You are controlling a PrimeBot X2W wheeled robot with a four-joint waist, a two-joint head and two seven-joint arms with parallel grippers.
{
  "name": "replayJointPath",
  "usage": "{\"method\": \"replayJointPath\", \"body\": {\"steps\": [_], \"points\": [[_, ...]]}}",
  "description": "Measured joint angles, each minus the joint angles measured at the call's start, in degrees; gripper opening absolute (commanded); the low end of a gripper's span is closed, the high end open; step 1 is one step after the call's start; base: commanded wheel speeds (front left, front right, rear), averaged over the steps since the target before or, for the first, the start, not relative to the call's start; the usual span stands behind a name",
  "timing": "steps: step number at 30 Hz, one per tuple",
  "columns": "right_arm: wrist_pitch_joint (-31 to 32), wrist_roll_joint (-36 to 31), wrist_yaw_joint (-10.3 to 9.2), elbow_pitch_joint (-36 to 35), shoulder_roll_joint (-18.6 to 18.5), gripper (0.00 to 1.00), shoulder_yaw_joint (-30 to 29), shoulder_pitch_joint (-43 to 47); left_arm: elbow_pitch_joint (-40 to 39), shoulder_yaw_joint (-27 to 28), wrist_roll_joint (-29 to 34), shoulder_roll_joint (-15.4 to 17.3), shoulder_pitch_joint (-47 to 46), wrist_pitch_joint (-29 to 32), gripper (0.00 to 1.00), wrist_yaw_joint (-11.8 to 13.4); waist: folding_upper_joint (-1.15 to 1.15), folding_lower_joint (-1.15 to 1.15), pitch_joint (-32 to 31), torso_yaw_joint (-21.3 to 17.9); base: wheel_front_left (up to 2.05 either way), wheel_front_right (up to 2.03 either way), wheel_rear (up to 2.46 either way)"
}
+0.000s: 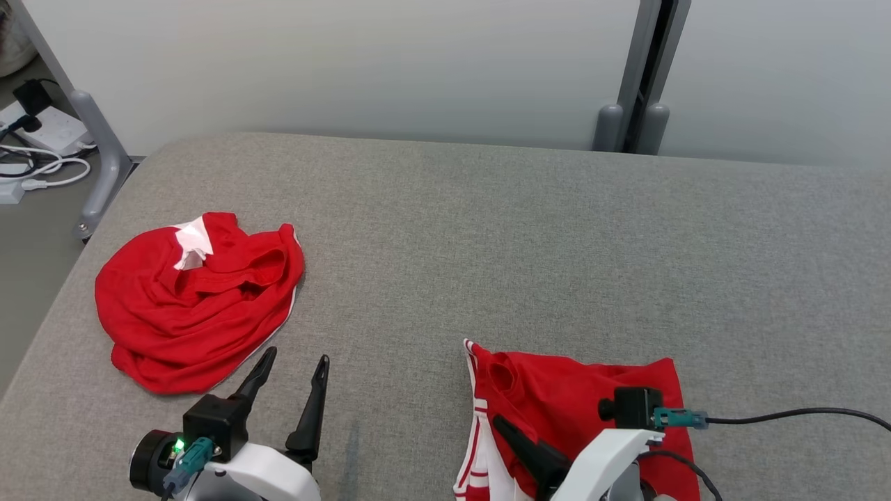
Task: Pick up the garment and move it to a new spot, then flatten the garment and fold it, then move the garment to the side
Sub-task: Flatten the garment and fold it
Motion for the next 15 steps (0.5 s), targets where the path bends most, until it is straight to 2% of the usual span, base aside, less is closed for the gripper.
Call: {"method": "replayJointPath", "body": {"steps": [1,2,3,4,11,15], "points": [[-0.2,0.0,0.00,0.7,0.1,0.00,0.1,-0.3,0.0,0.0,-0.1,0.0,0.0,0.0,1.00,0.0,0.00,0.00,0.2,0.0,0.00,0.00,0.00],[-0.7,0.0,0.00,1.3,0.1,0.25,0.3,-0.6,0.0,0.0,-0.1,-0.1,0.0,-0.2,1.00,0.0,0.00,0.00,0.3,0.0,0.00,0.00,0.00],[-0.9,0.0,0.00,1.9,0.1,0.89,0.4,-1.0,0.1,0.0,-0.2,-0.1,-0.1,-0.2,1.00,0.0,0.00,0.00,0.5,-0.1,0.00,0.00,0.00],[-1.0,0.0,0.00,2.6,0.1,1.00,1.2,-1.5,0.3,0.0,-0.2,-0.3,-0.3,-0.2,1.00,0.0,0.00,0.00,0.6,-0.4,0.00,0.00,0.00],[-0.3,1.9,0.00,0.7,0.3,1.00,5.0,-2.2,1.2,-0.1,-0.4,-0.7,-0.7,-0.3,1.00,0.0,0.00,0.00,-0.7,-1.3,0.00,0.00,0.00],[-0.4,2.1,0.00,-1.2,-0.1,1.00,5.3,-2.5,1.4,0.0,-0.5,-0.7,-0.5,-0.6,1.00,0.0,0.00,0.00,-1.8,-2.2,0.00,0.00,0.00]]}}
